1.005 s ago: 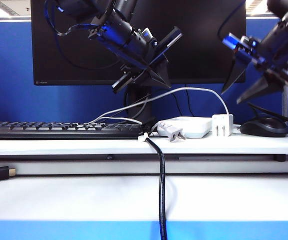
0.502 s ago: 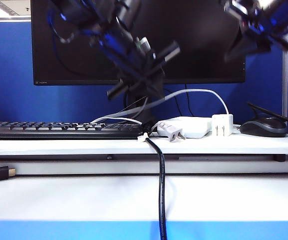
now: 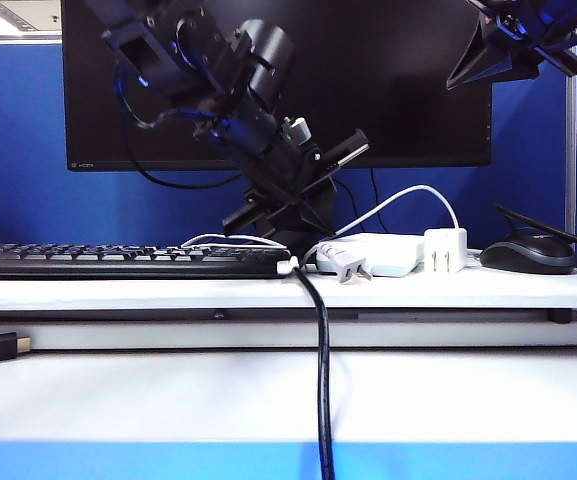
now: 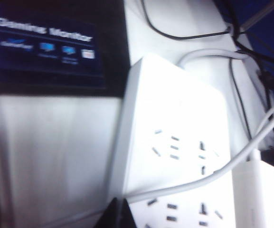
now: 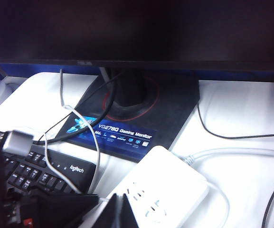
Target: Unplug the white charger from the socket, then place it next to the socket.
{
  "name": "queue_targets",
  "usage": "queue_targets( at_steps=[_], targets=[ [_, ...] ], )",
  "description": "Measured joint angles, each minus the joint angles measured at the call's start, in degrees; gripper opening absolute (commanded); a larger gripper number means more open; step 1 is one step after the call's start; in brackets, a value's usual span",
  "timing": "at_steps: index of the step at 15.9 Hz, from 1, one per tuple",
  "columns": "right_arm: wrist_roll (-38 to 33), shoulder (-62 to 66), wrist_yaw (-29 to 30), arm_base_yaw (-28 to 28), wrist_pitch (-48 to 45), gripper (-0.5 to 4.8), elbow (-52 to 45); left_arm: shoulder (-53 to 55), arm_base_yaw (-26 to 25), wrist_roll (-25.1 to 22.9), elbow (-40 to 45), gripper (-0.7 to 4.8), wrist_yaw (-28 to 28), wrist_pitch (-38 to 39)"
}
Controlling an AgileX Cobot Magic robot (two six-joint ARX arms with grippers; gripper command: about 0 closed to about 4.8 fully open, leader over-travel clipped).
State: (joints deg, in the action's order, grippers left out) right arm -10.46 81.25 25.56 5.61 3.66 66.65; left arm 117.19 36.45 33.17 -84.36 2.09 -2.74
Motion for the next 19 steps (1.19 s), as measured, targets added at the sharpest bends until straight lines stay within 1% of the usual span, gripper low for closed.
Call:
queue_targets(
  at_steps=[2,4,6,9,11,12,15,16,19],
  targets=[
    [0.0,0.0,0.0,0.0,0.0,-0.08,0.0,0.1,0.1,0.0,0.0,-0.05,2.8,0.0],
    [0.0,0.0,0.0,0.0,0.0,-0.08,0.0,0.2,0.8,0.0,0.0,-0.05,3.7,0.4],
    [0.0,0.0,0.0,0.0,0.0,-0.08,0.0,0.3,0.9,-0.1,0.0,-0.05,6.0,0.5],
    [0.0,0.0,0.0,0.0,0.0,-0.08,0.0,0.3,1.0,-0.2,-0.2,-0.05,6.6,0.9],
    [0.0,-0.1,0.0,0.0,0.0,-0.08,0.0,0.4,1.0,-0.9,-1.3,-0.05,6.7,2.6],
    [0.0,-0.2,0.0,0.0,0.1,-0.08,0.0,0.6,1.1,-1.4,-2.3,-0.05,5.8,3.8],
    [0.0,-0.9,0.0,0.0,0.1,-0.08,0.0,0.6,1.1,-1.7,-4.3,-0.05,-1.5,7.4],
    [0.0,-1.2,0.0,0.0,0.1,-0.08,0.0,0.6,1.0,-2.6,-4.3,-0.05,-3.3,7.9],
    [0.0,-1.7,0.0,0.0,0.0,-0.08,0.0,0.7,1.1,-4.9,-4.3,-0.05,-4.7,9.0]
  ],
)
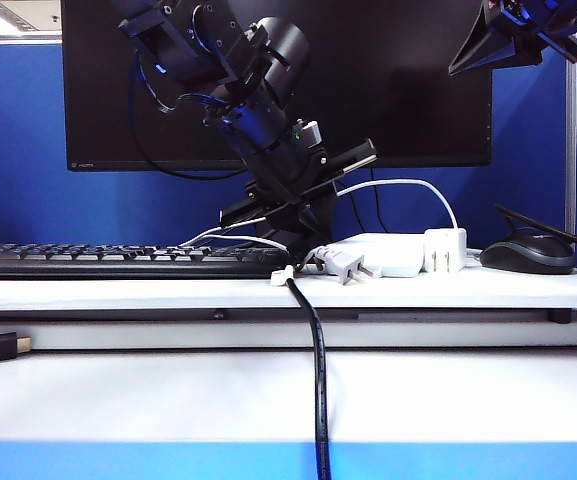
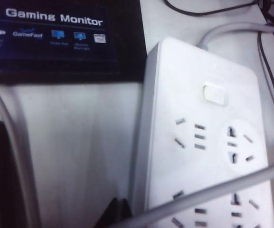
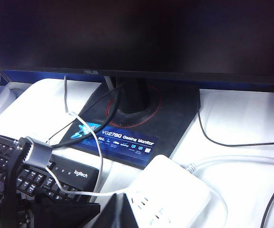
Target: Unplug the white charger from the socket, then place it next to the socket.
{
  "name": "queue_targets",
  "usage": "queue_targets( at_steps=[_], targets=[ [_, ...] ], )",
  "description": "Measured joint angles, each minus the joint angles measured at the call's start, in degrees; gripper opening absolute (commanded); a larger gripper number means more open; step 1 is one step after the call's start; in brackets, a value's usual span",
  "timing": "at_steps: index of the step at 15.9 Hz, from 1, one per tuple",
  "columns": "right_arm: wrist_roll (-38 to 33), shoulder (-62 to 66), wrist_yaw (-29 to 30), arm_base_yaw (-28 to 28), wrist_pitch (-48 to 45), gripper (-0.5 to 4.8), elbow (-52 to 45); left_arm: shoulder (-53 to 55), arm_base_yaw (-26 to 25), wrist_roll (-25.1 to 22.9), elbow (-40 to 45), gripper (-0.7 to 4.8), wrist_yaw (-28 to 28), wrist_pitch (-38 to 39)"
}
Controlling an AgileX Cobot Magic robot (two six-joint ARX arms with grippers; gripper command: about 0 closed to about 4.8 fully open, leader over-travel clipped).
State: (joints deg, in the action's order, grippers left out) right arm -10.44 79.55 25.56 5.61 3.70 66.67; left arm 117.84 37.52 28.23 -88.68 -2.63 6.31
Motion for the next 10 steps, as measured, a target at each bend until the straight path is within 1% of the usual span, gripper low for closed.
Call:
queue_targets(
  at_steps=[4,6,10],
  targets=[
    [0.0,0.0,0.0,0.0,0.0,-0.08,0.0,0.0,0.0,-0.9,-0.1,-0.05,-0.7,0.8],
    [0.0,0.0,0.0,0.0,0.0,-0.08,0.0,0.0,0.0,-1.7,-0.1,-0.05,1.2,0.9],
    [0.0,-0.4,0.0,0.0,0.0,-0.08,0.0,0.0,0.0,-1.9,-0.1,-0.05,4.4,1.2]
  ],
)
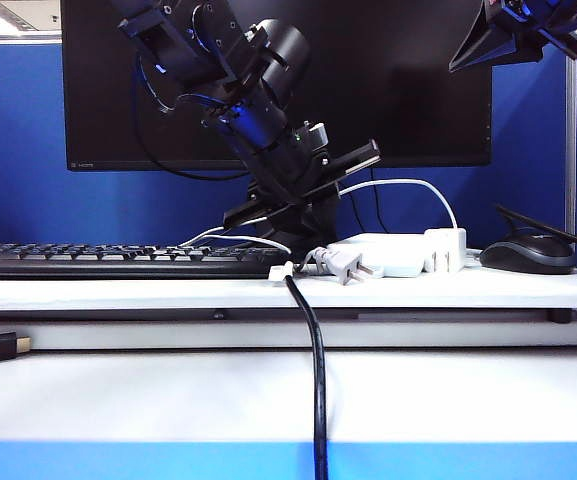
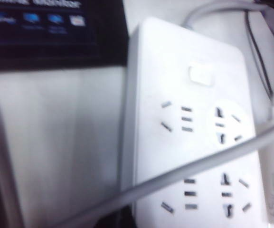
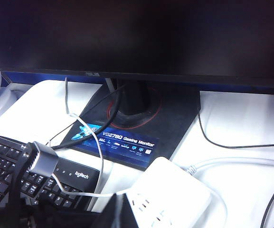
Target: Unplug the white charger from the socket, then place it next to the socket.
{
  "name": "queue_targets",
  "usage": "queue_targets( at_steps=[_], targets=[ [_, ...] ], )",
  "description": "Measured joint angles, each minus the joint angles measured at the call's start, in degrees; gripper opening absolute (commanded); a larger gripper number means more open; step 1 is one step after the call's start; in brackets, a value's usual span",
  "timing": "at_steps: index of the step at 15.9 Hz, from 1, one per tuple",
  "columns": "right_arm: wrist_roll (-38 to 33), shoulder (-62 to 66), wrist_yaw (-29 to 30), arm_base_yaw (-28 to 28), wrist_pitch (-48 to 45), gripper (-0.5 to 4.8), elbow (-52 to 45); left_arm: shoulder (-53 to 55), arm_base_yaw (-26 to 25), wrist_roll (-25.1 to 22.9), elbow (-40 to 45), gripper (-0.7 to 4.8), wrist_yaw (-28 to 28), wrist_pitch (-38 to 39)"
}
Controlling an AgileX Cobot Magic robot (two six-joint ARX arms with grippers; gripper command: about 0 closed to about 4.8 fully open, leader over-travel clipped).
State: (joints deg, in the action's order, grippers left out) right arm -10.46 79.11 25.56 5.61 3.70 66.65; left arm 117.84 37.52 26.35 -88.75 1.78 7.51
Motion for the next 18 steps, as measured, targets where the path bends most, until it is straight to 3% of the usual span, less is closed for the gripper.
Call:
queue_targets(
  at_steps=[7,14,18],
  targets=[
    [0.0,-0.4,0.0,0.0,0.0,-0.08,0.0,0.0,0.5,-0.1,0.0,-0.05,2.1,-0.3],
    [0.0,-0.4,0.1,0.0,0.2,-0.08,0.0,-5.2,0.5,-2.0,-2.6,-0.05,-0.9,-2.1],
    [0.8,-2.6,1.2,0.0,0.0,-0.08,0.0,-15.0,0.5,-8.3,-2.5,-0.05,-0.9,-0.9]
  ],
)
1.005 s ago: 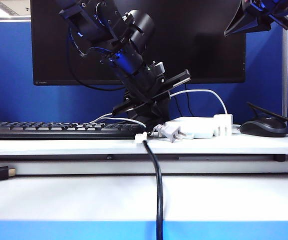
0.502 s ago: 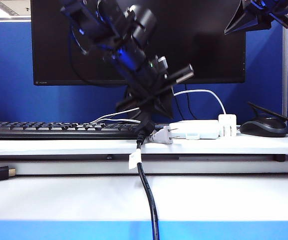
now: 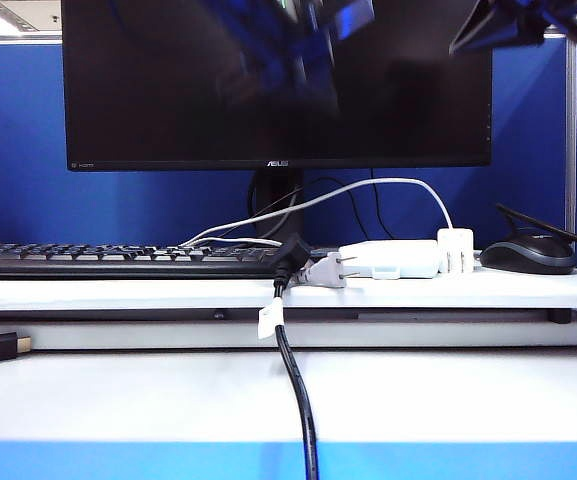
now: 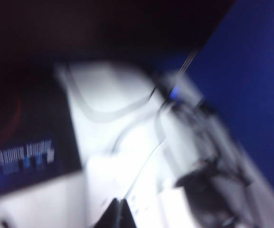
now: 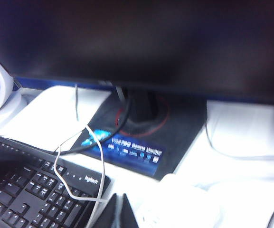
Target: Unplug the white charger from the socket, then place it next to the socket.
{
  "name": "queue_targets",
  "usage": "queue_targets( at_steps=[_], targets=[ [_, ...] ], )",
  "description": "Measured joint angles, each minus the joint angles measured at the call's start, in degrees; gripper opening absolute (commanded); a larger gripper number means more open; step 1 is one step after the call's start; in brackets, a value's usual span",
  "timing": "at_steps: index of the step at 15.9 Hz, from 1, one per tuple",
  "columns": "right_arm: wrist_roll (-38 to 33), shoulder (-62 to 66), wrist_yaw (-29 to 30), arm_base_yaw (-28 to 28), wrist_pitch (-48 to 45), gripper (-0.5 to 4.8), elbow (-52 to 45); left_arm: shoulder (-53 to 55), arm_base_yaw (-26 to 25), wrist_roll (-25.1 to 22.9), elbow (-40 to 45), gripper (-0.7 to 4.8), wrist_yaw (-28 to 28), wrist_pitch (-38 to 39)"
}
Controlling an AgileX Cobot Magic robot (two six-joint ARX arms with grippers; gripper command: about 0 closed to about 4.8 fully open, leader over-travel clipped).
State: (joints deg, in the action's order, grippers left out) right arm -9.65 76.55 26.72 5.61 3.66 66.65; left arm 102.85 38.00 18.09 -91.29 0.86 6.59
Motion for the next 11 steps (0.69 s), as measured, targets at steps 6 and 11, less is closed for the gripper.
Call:
queue_targets(
  at_steps=[6,11],
  targets=[
    [2.2,-8.0,2.8,0.0,2.5,-0.08,0.0,-17.6,0.0,-1.4,-0.2,-0.05,0.5,8.4],
    [2.4,-11.3,6.8,0.0,11.9,-0.08,0.0,-17.0,0.0,-4.4,4.5,-0.05,3.8,39.2]
  ],
)
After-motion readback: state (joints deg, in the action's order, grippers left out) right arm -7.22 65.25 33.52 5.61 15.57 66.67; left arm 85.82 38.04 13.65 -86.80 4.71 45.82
